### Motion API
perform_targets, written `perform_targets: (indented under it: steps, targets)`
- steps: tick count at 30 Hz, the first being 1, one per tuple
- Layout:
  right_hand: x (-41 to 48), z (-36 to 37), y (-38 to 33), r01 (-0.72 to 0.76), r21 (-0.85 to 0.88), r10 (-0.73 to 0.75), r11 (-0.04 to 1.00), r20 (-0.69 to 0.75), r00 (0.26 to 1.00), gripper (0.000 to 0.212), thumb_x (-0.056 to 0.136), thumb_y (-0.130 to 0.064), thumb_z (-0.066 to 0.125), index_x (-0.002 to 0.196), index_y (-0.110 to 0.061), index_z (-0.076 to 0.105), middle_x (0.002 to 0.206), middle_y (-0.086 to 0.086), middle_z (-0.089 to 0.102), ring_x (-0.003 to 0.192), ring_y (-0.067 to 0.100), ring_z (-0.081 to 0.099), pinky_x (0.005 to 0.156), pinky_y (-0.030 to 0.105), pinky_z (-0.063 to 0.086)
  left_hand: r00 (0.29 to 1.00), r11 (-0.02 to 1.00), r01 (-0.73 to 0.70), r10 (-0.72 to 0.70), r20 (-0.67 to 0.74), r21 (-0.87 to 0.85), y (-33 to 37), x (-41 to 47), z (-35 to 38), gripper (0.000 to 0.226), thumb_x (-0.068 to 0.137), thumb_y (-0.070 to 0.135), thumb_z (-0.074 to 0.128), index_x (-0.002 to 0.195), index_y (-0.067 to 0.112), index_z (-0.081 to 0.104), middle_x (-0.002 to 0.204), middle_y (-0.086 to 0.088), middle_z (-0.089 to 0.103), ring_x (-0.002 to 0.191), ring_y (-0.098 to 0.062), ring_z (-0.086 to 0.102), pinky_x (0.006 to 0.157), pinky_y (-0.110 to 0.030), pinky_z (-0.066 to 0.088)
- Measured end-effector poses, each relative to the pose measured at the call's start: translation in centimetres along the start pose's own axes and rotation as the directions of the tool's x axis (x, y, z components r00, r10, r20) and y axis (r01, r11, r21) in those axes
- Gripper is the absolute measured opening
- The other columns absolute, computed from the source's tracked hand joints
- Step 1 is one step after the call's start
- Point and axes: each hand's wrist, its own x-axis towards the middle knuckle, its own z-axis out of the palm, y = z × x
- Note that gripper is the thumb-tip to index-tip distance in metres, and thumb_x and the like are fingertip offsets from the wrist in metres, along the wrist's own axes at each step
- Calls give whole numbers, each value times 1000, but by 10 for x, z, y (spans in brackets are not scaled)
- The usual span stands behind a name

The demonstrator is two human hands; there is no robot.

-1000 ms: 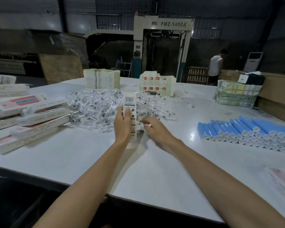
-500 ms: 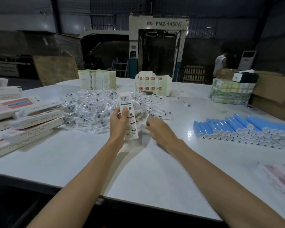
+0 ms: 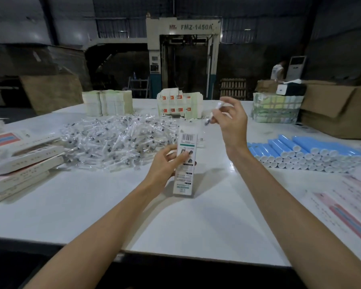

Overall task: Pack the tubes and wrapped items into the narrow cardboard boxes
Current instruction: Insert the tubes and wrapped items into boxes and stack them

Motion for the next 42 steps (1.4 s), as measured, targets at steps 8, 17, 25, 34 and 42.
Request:
perform_targets:
  steps: [8, 17, 25, 34, 42]
  targets:
    - [13, 38, -16, 61, -378, 56, 924, 292, 955, 27, 96, -5, 70, 119, -14, 62, 105, 10, 71, 91, 21, 73, 76, 42, 64, 1000, 1000, -11, 11, 10, 23, 0, -2, 0, 44, 98, 26, 79, 137, 16, 62, 121, -13, 80, 111, -38, 77, 95, -59, 62]
    - [6, 31, -3, 178, -610, 197, 772, 497, 845, 10, 96, -21, 70, 106, -19, 70, 96, -9, 66, 86, 7, 62, 74, 26, 48, 999, 998, -35, 35, 0, 57, 0, -4, -2, 49, 94, 36, 83, 137, 21, 62, 121, -10, 80, 111, -36, 78, 99, -68, 58]
    - [-24, 8, 18, 5, -471, 195, 882, 375, 906, 29, 104, -29, 63, 132, -22, 63, 128, 2, 54, 106, 4, 58, 80, 7, 43, 999, 998, -42, 42, -4, 39, 0, -6, 0, 55, 92, 39, 82, 140, 24, 59, 121, -8, 80, 111, -34, 78, 99, -65, 59]
    - [-68, -1, 34, -60, -182, 133, 981, 419, 898, 49, 96, -24, 75, 137, -35, 53, 111, -10, 75, 103, 18, 74, 87, 33, 61, 990, 992, -125, 123, 74, 31, 0, -9, 9, 79, 99, 31, 79, 156, 47, 28, 123, -10, 79, 113, -29, 77, 85, -43, 65]
    - [-66, -9, 24, -142, -71, 159, 987, 413, 897, 43, 91, -14, 80, 130, -24, 64, 112, -2, 77, 101, 19, 75, 88, 31, 60, 970, 974, -207, 192, 149, 90, 8, -11, 7, 70, 102, 27, 76, 156, 53, 39, 136, 5, 73, 125, -25, 71, 84, -35, 65]
